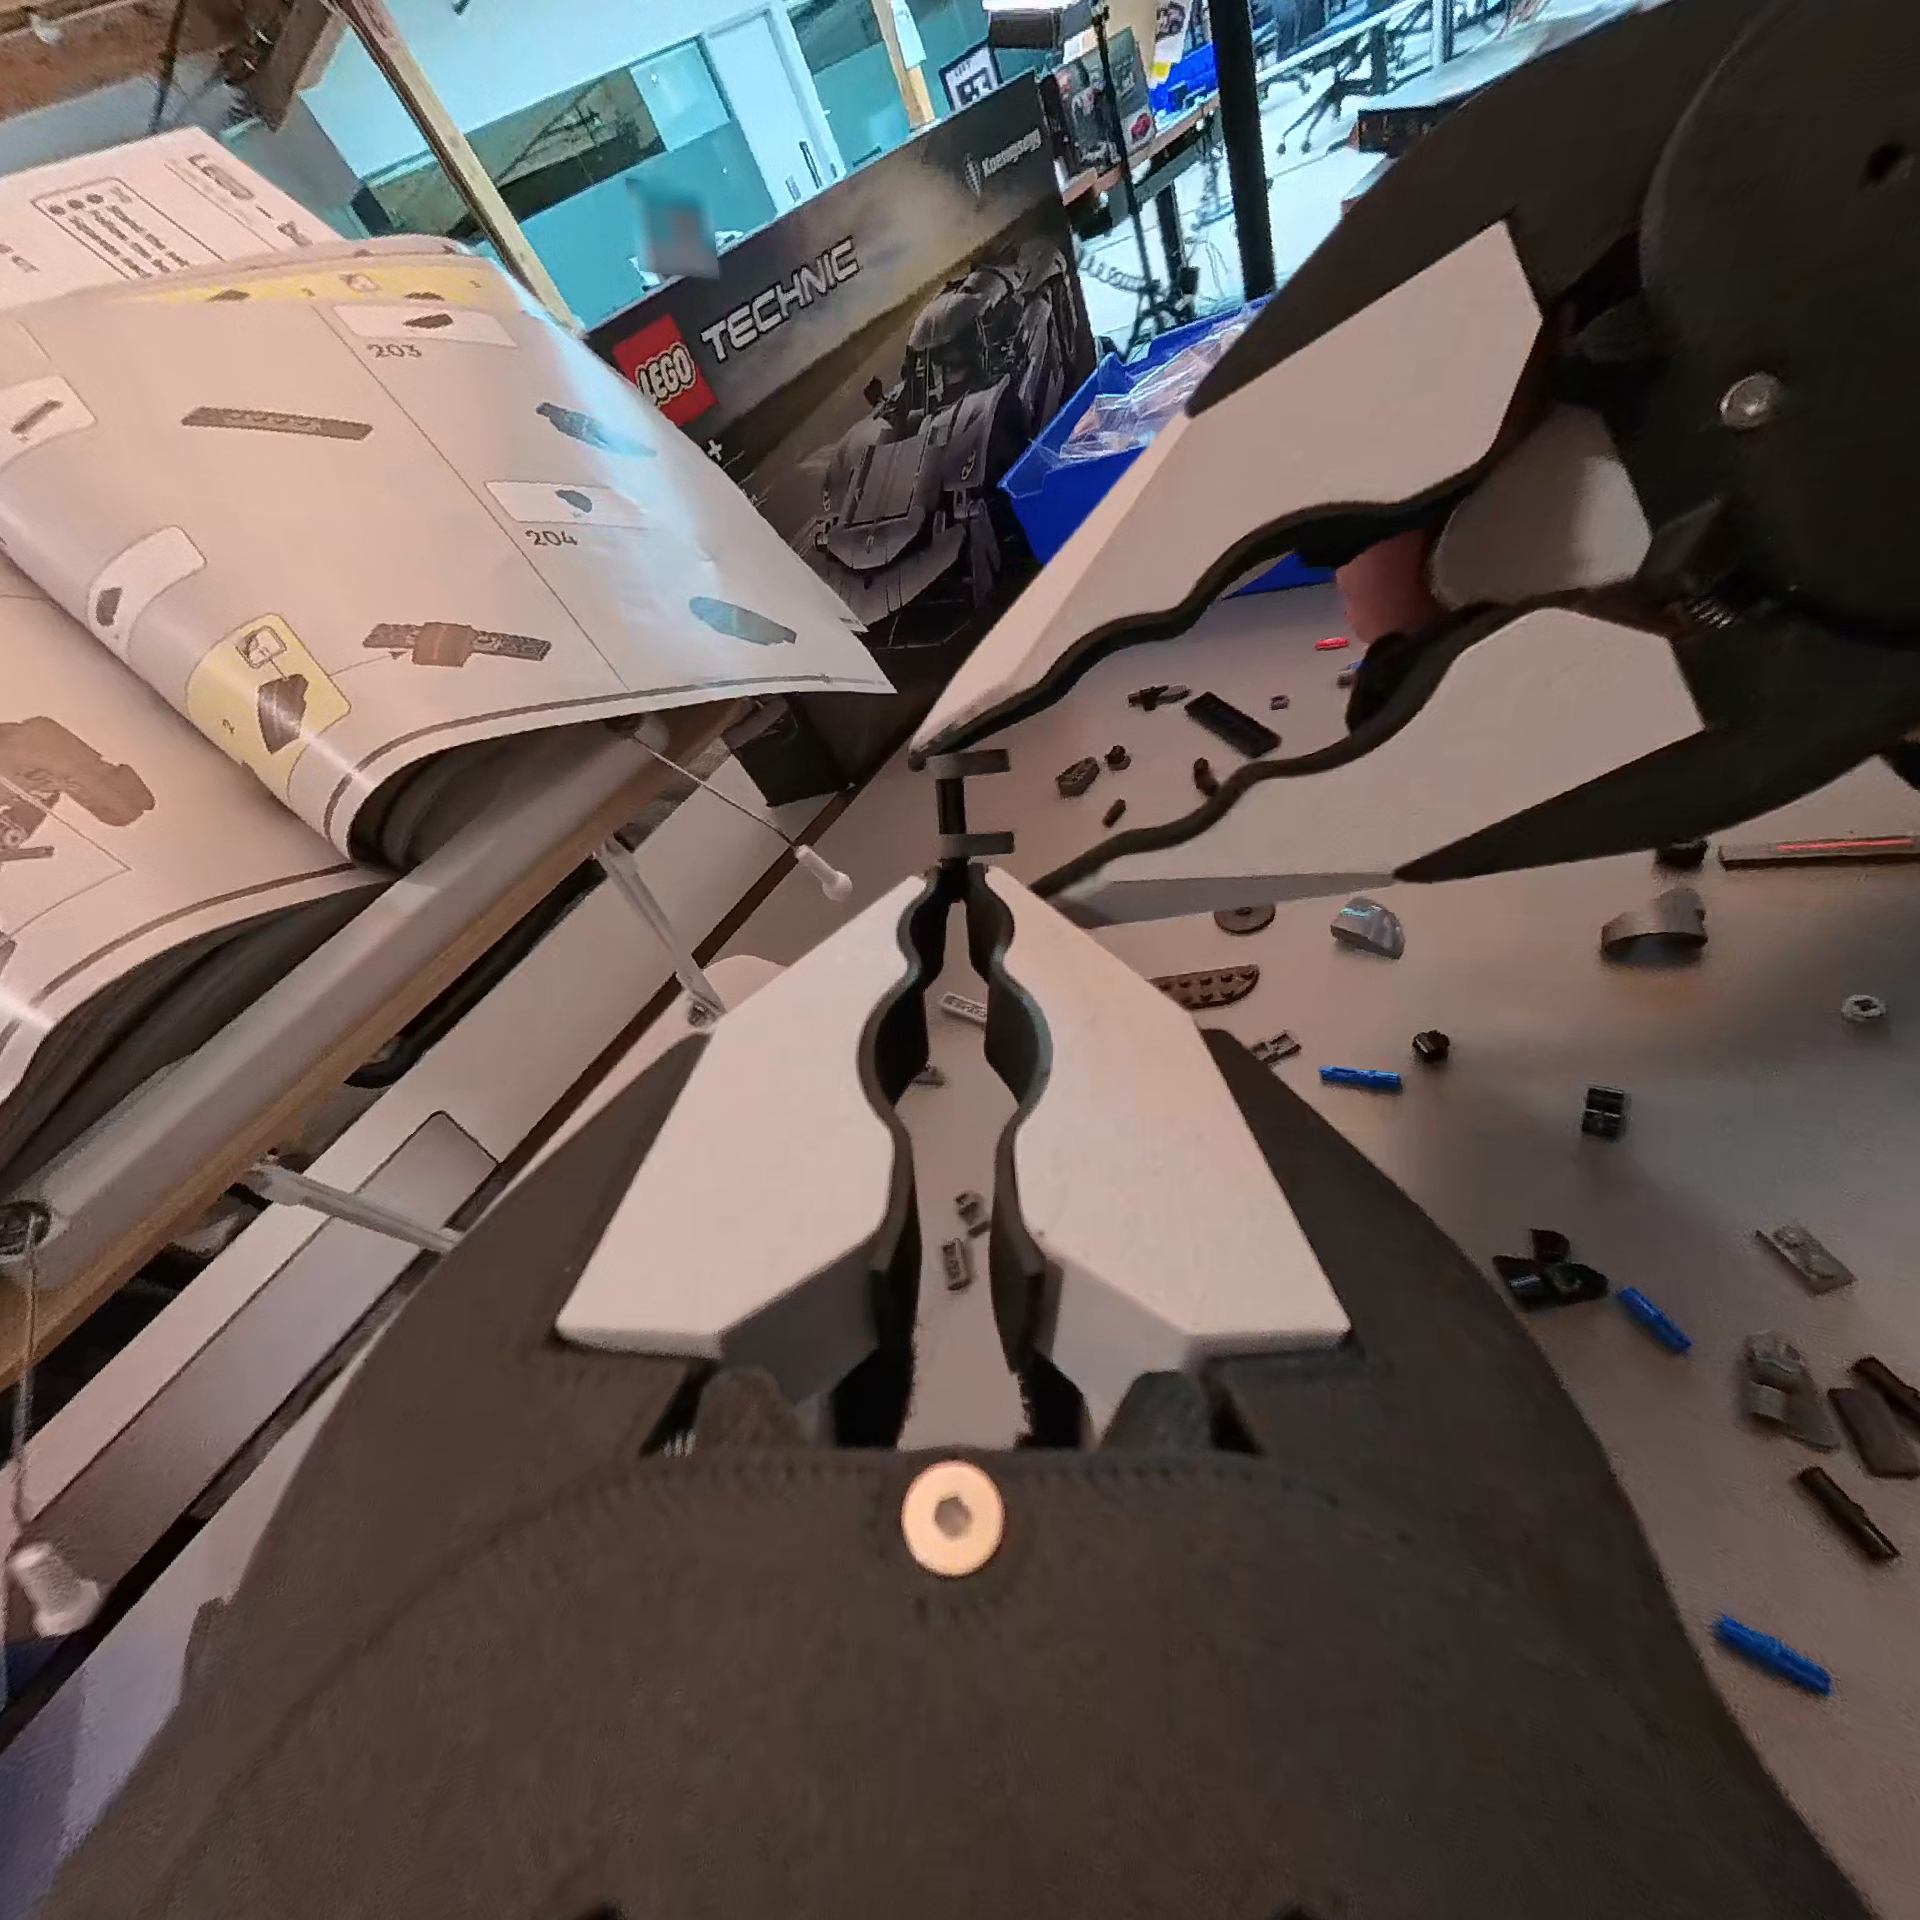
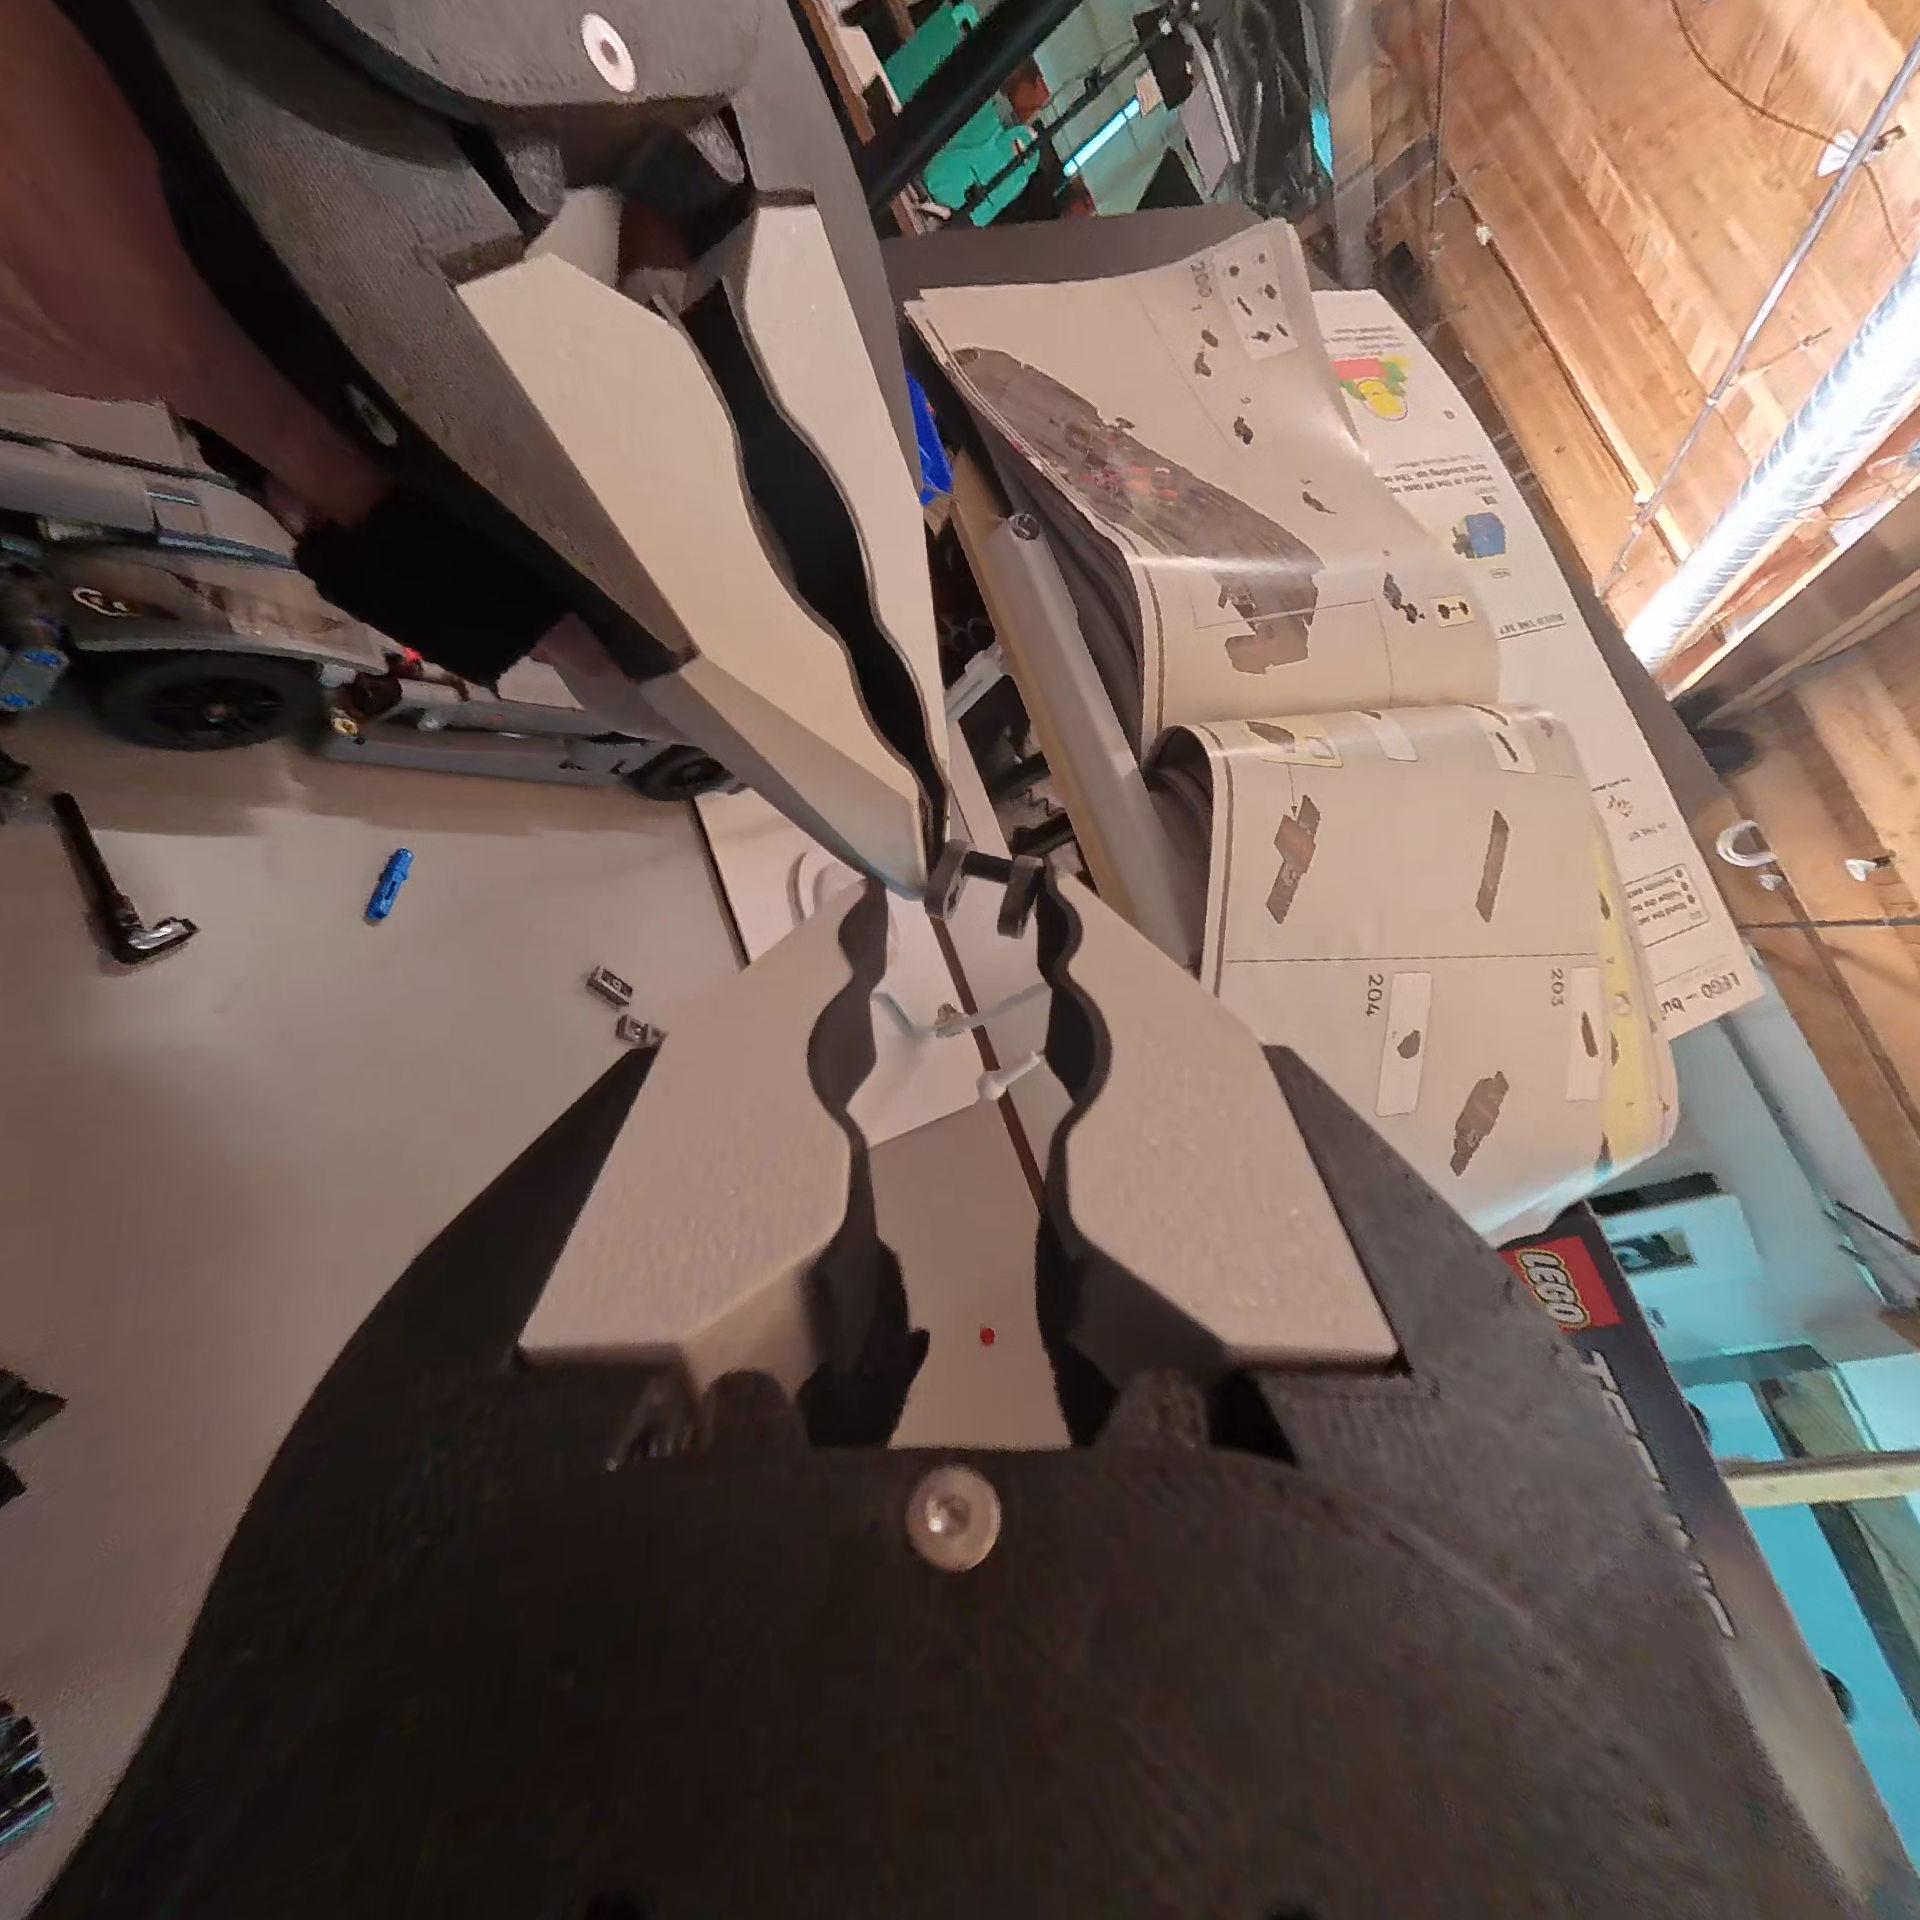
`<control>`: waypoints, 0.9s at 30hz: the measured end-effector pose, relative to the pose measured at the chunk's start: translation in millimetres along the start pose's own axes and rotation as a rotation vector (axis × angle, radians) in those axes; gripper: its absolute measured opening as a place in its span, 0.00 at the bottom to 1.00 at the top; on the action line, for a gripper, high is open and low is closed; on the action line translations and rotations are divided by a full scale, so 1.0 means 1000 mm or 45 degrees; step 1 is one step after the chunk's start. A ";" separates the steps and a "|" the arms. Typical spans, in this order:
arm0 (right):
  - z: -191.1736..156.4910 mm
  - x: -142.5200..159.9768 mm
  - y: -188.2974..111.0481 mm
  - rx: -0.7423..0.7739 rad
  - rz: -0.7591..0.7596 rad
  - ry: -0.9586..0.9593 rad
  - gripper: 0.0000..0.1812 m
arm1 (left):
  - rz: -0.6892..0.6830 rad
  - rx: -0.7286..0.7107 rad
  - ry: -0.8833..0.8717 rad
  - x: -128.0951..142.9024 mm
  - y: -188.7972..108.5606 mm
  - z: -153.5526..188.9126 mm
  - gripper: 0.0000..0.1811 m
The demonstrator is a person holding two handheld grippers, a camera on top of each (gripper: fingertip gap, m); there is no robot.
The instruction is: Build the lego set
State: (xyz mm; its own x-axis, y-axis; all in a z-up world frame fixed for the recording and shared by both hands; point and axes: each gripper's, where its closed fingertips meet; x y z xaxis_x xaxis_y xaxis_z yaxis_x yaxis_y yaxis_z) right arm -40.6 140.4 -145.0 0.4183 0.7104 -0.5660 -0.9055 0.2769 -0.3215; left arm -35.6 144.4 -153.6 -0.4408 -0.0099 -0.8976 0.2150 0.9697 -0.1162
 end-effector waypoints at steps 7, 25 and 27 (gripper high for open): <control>0.005 0.006 0.001 0.054 -0.071 -0.010 0.10 | -0.011 -0.045 0.055 -0.002 0.000 0.000 0.01; 0.008 0.007 0.000 0.109 -0.133 -0.009 0.09 | -0.022 -0.130 0.087 -0.003 0.003 0.000 0.00; 0.007 0.008 0.001 0.107 -0.152 -0.018 0.09 | -0.036 -0.142 0.116 -0.001 0.004 0.000 0.00</control>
Point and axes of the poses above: each gripper's, where its closed fingertips meet, y out along the fingers, x out of its underside, z = x × y across the jaws, and after that the axes turned 12 degrees about -x, right-handed
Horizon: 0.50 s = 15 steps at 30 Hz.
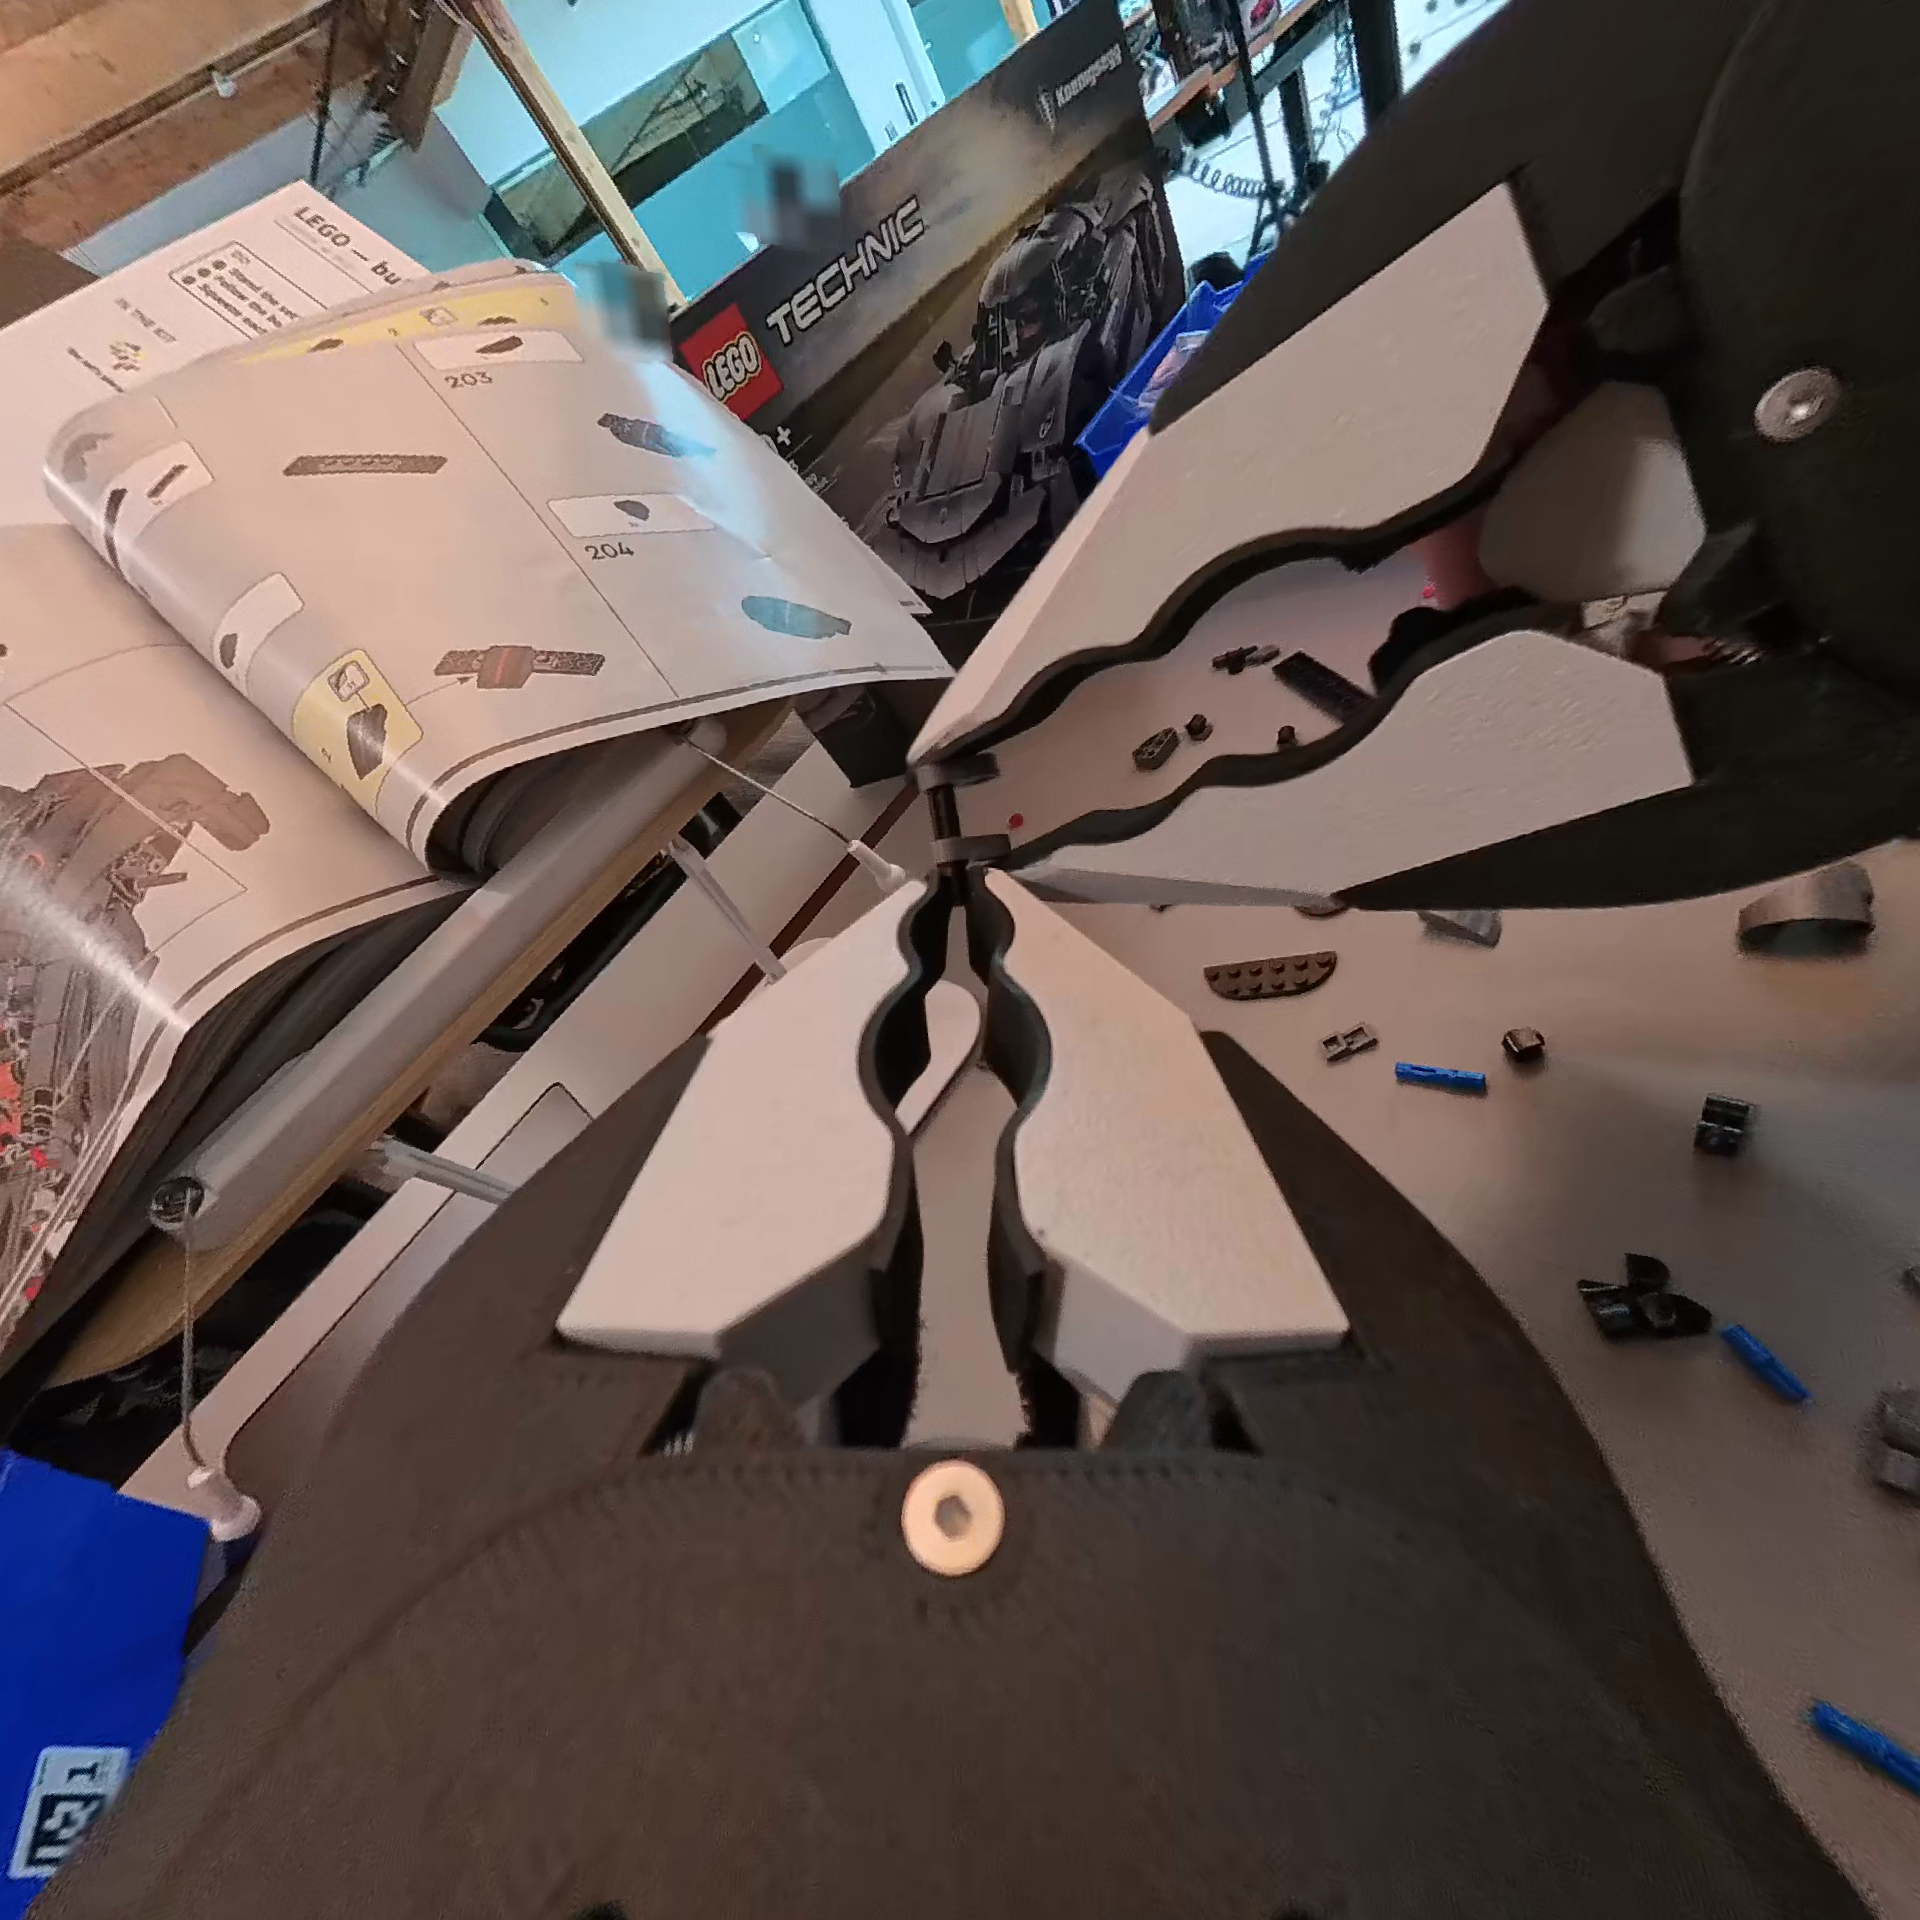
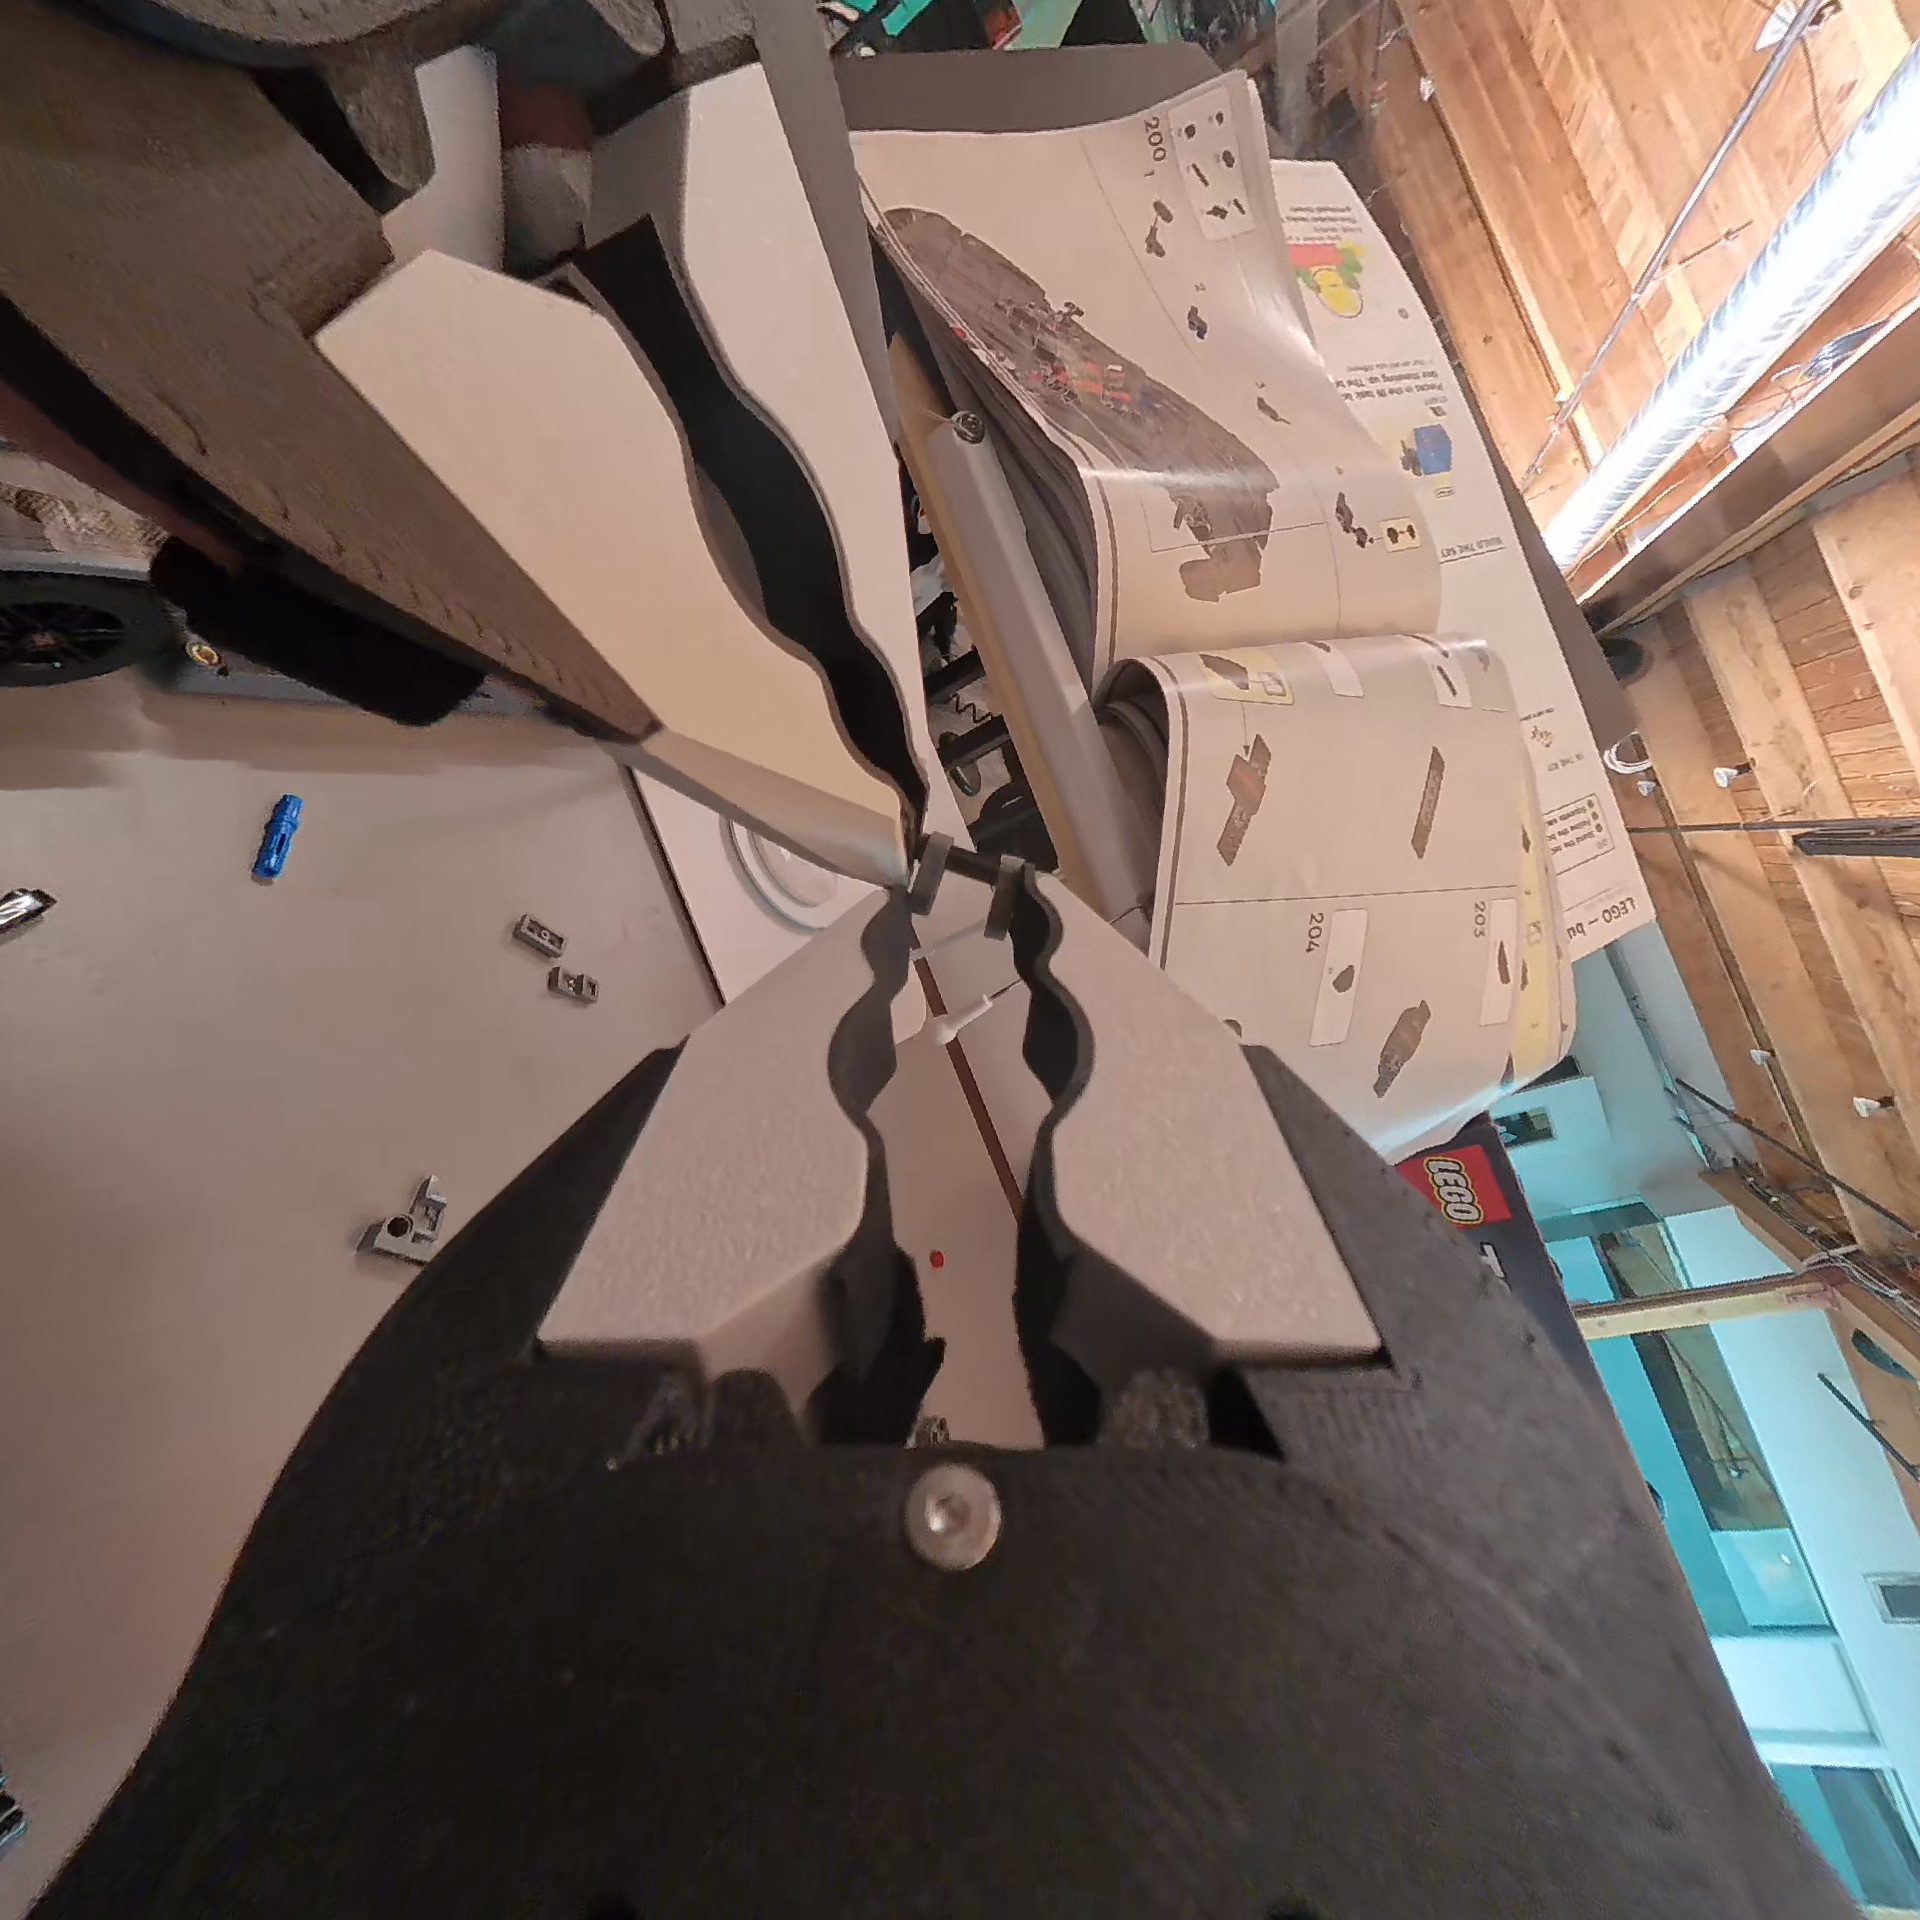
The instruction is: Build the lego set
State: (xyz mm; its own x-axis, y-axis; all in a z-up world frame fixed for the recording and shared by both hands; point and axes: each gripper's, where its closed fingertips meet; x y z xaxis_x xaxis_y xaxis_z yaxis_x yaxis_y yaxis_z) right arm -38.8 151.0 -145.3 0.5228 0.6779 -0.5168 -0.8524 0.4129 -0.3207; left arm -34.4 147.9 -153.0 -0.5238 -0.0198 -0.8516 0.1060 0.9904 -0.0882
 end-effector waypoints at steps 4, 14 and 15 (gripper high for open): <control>0.000 0.001 0.001 -0.009 -0.007 0.021 0.09 | -0.007 -0.012 0.012 0.001 0.002 0.000 0.00; -0.003 0.003 0.002 -0.015 -0.037 0.013 0.08 | -0.032 -0.033 0.056 0.004 0.003 0.002 0.00; -0.003 0.003 0.002 -0.011 -0.039 0.006 0.08 | -0.033 -0.037 0.061 0.004 0.003 0.001 0.00</control>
Point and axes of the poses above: each gripper's, where its closed fingertips meet, y out along the fingers, x out of its underside, z = x × y across the jaws, and after that the axes turned 12 degrees about -x, right-handed
